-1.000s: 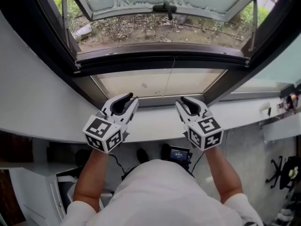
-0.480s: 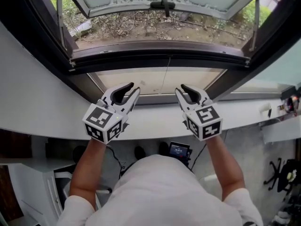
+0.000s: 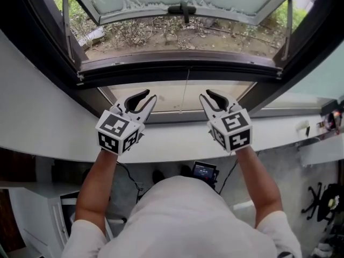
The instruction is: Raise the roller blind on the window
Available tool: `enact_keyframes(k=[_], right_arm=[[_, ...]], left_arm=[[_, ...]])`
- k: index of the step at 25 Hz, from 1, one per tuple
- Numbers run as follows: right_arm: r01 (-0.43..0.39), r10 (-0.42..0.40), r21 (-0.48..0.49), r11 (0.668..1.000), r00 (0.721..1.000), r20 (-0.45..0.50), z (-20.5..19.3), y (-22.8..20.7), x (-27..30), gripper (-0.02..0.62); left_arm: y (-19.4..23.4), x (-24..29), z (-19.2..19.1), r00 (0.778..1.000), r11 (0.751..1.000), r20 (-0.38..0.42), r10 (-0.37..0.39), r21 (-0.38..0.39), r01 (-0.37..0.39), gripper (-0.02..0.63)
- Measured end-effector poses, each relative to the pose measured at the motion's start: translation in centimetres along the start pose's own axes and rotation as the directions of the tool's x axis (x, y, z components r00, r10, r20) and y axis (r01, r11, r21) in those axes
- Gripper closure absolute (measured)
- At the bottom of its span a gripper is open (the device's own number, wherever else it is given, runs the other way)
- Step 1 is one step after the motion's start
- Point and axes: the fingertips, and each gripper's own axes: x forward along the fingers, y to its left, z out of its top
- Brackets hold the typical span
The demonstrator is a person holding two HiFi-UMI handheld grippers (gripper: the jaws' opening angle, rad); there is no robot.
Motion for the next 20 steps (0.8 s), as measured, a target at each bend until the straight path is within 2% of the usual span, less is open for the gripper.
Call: enact_keyframes(k=[5,8,10,14,17,20], right_arm=[[0.018,-0.019,-0.047,0.999,1.000,-0.010,0.6,-1.3,0.6,0.515],[0.050,-0.054,-0.160,0.986,0.998,-0.020,1.2,-1.9,1.1,0.515],[0.083,-0.093,-0.272,0.959,0.995,-0.021,1.6,-2.3,1.4,0.515],[0.134,-0.160,-0.457,0.879,0.987,-0.018,2.3,-3.2,2.1,0.515],[0.134,-0.172,-0.525,0.841,0.985,-0.025,2.7,-3.6,3.0,0.515],[0.126,-0.175,-0.548,0.827,0.984,-0.039,2.7,-4.0,3.7,0.515]], left_arm=[[0.4,1.3,-0.2,0.999,0.996,-0.046,0.017,0.084,-0.013,0.512],[0.6,1.8,0.1,0.998,0.992,-0.060,0.025,0.126,-0.017,0.509],[0.9,2.2,0.3,0.997,0.988,-0.070,0.032,0.156,-0.021,0.506],[1.2,3.0,0.9,0.995,0.974,-0.091,0.050,0.224,-0.028,0.503],[1.5,3.6,1.1,0.992,0.960,-0.107,0.063,0.277,-0.031,0.499],[1.6,4.2,1.3,0.991,0.953,-0.116,0.066,0.302,-0.028,0.494]])
